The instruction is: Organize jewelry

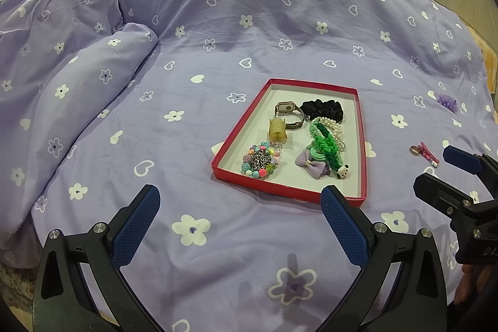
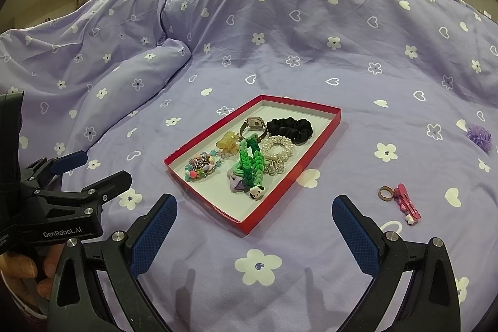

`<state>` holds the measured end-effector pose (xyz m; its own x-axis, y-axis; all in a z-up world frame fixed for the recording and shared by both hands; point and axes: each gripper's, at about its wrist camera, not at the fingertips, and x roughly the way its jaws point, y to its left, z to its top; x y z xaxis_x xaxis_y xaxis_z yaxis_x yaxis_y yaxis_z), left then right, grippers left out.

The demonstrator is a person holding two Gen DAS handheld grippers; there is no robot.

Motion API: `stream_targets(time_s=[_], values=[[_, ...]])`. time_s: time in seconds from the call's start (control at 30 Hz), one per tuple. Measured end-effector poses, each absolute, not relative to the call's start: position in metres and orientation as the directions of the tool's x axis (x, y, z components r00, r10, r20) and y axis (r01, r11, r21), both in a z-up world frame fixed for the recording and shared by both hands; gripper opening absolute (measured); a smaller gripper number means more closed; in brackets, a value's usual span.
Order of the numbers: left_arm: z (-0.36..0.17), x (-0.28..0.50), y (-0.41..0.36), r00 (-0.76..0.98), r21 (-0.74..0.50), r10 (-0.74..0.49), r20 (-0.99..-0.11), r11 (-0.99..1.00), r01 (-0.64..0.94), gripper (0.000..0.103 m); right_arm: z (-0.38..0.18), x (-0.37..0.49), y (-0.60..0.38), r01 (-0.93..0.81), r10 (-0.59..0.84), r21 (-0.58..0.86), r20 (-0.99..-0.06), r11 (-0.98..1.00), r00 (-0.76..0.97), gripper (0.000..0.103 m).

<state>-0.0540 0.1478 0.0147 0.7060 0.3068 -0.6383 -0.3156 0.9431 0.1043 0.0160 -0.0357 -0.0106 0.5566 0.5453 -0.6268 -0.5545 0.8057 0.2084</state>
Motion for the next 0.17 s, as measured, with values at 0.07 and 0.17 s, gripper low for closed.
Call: stream_targets(time_s=[0.07, 0.17], values=[[0.0147, -0.054, 0.1482, 0.706, 0.105, 0.308, -0.638, 0.943, -0.316, 0.103, -0.0107, 0.0161, -0.0358, -0.555, 0.547, 0.21, -0.626, 0.805, 0.556, 0.101], [0.0144, -0.0532, 0.1473, 0.705, 0.103, 0.305, -0.641, 0.944, -0.315, 0.103, -0.0112, 0.0159, -0.0356, -0.554, 0.545, 0.209, -0.627, 0.806, 0.556, 0.101]])
